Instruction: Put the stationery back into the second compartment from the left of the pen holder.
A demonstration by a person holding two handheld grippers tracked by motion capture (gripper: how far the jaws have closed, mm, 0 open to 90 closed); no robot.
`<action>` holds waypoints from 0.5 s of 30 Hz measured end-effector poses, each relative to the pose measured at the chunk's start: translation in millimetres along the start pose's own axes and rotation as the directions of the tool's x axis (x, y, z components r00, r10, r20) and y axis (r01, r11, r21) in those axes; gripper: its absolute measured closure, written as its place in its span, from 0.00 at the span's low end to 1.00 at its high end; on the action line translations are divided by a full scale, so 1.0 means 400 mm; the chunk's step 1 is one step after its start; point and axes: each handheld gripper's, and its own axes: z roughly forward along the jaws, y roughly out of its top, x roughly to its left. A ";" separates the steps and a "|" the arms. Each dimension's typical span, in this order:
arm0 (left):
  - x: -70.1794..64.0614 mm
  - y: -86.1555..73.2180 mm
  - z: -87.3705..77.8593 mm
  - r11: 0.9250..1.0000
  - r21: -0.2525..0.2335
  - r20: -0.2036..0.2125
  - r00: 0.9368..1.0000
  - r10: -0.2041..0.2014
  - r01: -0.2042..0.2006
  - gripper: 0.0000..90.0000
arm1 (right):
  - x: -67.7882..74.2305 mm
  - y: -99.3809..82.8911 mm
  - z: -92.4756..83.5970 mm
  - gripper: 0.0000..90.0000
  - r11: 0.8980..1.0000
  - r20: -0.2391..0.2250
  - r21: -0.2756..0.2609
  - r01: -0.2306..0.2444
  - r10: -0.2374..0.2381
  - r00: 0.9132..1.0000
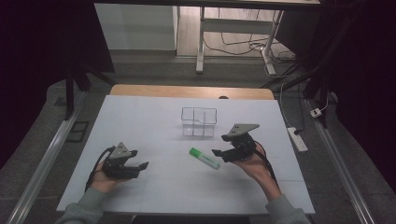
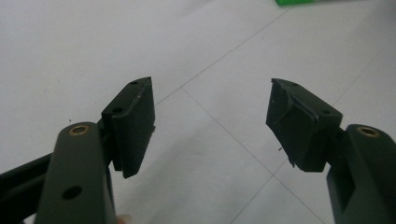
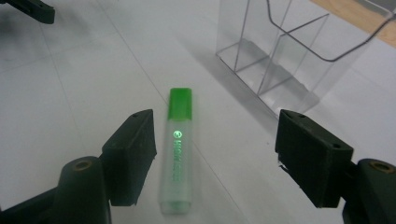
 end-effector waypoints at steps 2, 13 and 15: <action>0.000 0.000 0.000 1.000 0.001 0.001 1.000 0.000 0.000 0.36 | 0.002 0.006 0.010 0.32 1.000 -0.007 0.000 0.003 -0.003 1.000; 0.000 0.001 0.000 1.000 0.004 0.000 1.000 0.002 -0.002 0.35 | 0.034 0.052 0.049 0.32 0.999 -0.029 0.005 0.036 -0.036 0.999; 0.000 0.000 0.001 1.000 0.005 0.000 1.000 0.003 -0.003 0.35 | 0.037 0.058 0.059 0.32 0.999 -0.029 0.010 0.043 -0.042 0.999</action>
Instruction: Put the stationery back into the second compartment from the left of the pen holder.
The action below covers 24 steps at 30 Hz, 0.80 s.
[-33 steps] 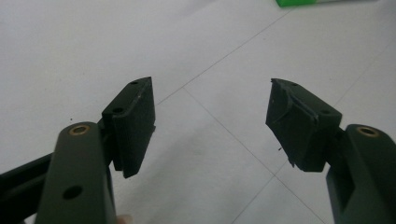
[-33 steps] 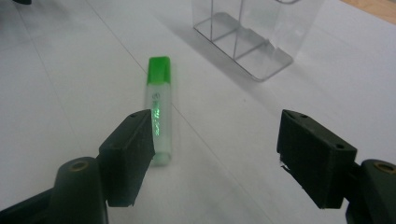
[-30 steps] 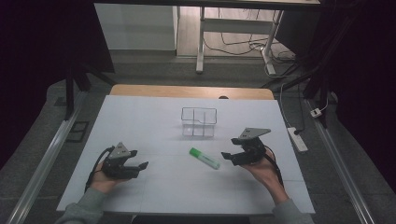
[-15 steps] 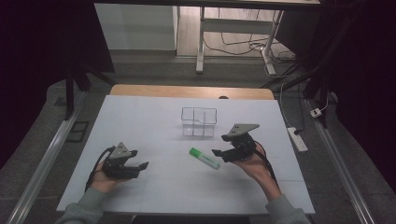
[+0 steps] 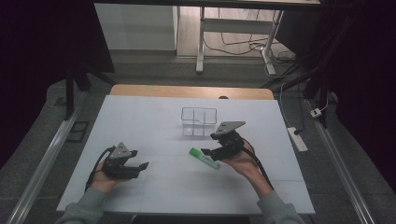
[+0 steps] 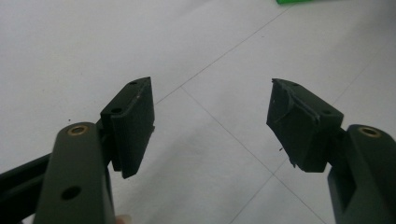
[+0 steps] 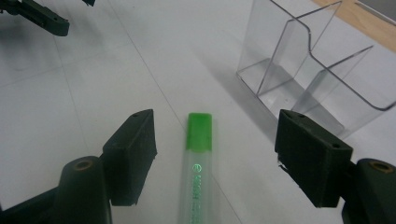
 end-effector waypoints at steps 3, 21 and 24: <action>0.000 0.000 0.000 1.000 0.000 0.000 1.000 0.002 -0.002 0.35 | 0.002 0.006 0.015 0.32 1.000 -0.008 0.021 -0.006 0.006 1.000; -0.001 0.000 0.004 1.000 0.010 -0.001 1.000 0.005 -0.005 0.35 | 0.004 0.023 0.099 0.31 0.989 -0.052 0.149 0.006 0.002 0.999; -0.003 0.001 0.005 1.000 0.012 -0.001 1.000 0.009 -0.009 0.35 | -0.002 0.022 0.117 0.32 0.984 -0.057 0.177 0.006 0.004 0.998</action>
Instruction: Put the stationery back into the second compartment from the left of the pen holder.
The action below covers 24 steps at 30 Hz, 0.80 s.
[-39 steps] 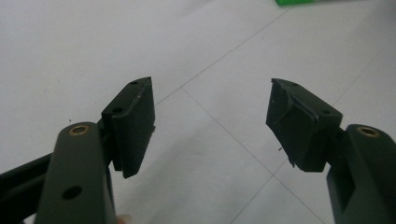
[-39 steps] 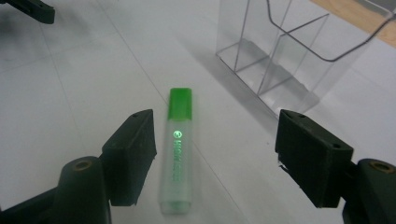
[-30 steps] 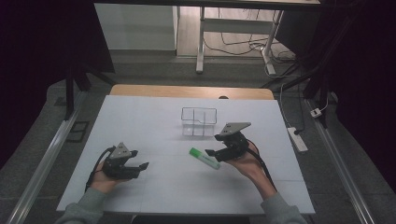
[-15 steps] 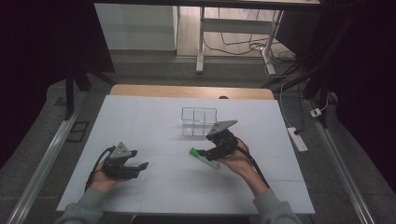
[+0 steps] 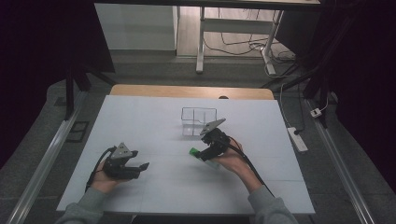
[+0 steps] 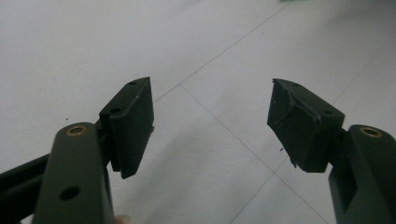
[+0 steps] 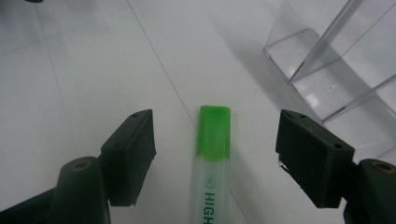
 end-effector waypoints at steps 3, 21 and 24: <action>-0.001 0.000 0.001 1.000 0.003 -0.001 1.000 0.003 -0.003 0.35 | -0.006 0.000 0.014 0.32 1.000 -0.009 0.027 -0.003 0.003 1.000; -0.001 0.000 0.002 1.000 0.007 0.004 1.000 0.010 -0.010 0.34 | -0.014 0.006 0.098 0.40 0.988 -0.017 0.155 -0.002 0.004 1.000; 0.000 0.000 0.003 1.000 0.012 0.005 1.000 0.013 -0.013 0.34 | -0.011 0.009 0.107 0.43 0.986 -0.014 0.166 0.011 -0.009 1.000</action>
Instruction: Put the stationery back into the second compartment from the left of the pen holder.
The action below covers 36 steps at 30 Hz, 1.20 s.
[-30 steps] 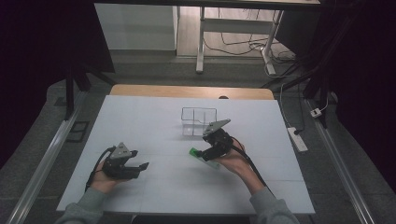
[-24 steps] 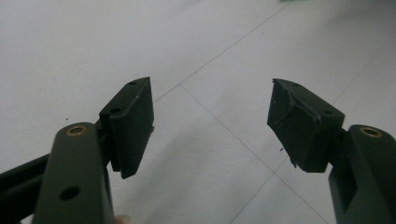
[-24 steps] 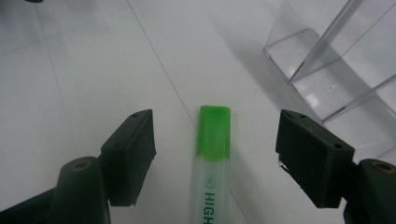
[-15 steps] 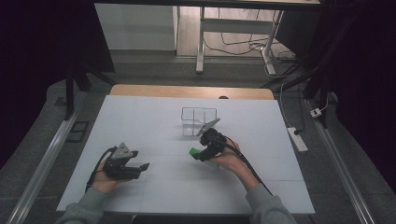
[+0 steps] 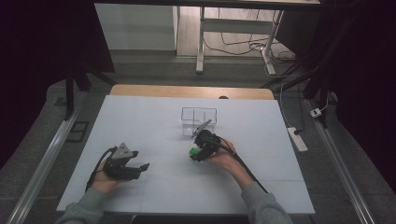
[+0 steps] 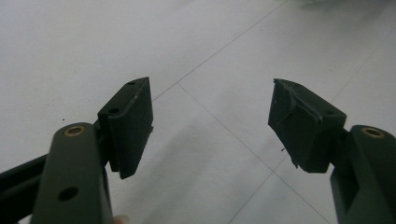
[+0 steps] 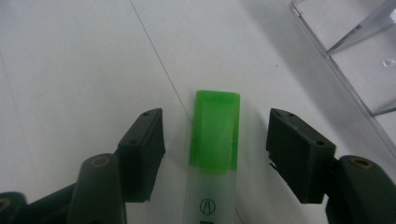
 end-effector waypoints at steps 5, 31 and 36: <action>-0.001 0.000 0.000 1.000 0.000 0.001 1.000 0.002 -0.002 0.34 | 0.002 0.004 0.008 0.49 1.000 0.014 0.012 0.013 -0.013 1.000; -0.001 -0.002 -0.003 1.000 -0.002 0.000 1.000 0.005 -0.005 0.34 | 0.005 0.007 -0.017 0.75 0.999 0.012 -0.040 -0.013 0.014 1.000; -0.002 -0.002 -0.004 1.000 -0.006 -0.001 1.000 0.003 -0.004 0.34 | 0.002 0.010 -0.060 0.75 0.994 0.021 -0.107 -0.012 0.015 1.000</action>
